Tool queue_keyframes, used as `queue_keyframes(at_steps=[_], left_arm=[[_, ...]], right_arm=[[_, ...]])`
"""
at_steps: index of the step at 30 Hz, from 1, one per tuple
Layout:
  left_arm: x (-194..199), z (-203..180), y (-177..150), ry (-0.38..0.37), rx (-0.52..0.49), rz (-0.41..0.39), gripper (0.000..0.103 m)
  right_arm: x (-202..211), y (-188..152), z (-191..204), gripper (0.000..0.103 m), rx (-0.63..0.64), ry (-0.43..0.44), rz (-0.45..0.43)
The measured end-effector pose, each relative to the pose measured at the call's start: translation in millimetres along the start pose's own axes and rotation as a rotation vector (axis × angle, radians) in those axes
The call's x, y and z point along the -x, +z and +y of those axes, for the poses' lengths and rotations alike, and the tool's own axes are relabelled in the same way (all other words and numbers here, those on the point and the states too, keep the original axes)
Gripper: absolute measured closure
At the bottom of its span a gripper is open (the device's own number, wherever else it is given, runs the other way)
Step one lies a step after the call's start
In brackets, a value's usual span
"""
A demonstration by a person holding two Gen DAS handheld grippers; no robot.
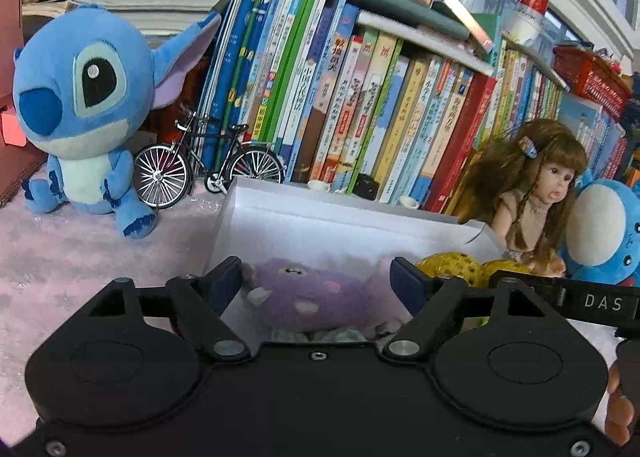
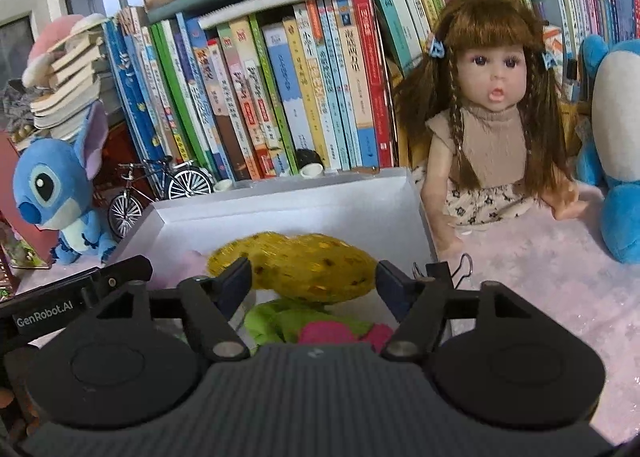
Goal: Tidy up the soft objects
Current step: 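Open the left tool to drop the plush in the box while the right tool releases the sequin balls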
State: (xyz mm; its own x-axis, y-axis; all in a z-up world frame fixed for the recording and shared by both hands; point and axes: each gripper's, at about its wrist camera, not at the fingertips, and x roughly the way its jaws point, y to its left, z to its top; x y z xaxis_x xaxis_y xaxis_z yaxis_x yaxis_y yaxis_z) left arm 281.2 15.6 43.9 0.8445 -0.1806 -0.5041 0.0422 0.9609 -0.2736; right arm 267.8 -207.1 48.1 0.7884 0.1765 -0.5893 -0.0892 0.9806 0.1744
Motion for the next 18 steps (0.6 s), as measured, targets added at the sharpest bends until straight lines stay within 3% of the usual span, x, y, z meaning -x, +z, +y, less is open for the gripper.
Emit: queue_keyframes(at_steps=[8, 18], left_arm=[[36.1, -14.2, 3.6, -0.004, -0.088, -0.067, 0.017], [89.1, -22.3, -10.0, -0.025, -0.161, -0.114, 0.016]], right_arm=[[28.5, -3.5, -0.2, 0.012, 0.026, 0.016, -0.074], [73.5, -20.1, -1.4, 0.008, 0.074, 0.020, -0.170]])
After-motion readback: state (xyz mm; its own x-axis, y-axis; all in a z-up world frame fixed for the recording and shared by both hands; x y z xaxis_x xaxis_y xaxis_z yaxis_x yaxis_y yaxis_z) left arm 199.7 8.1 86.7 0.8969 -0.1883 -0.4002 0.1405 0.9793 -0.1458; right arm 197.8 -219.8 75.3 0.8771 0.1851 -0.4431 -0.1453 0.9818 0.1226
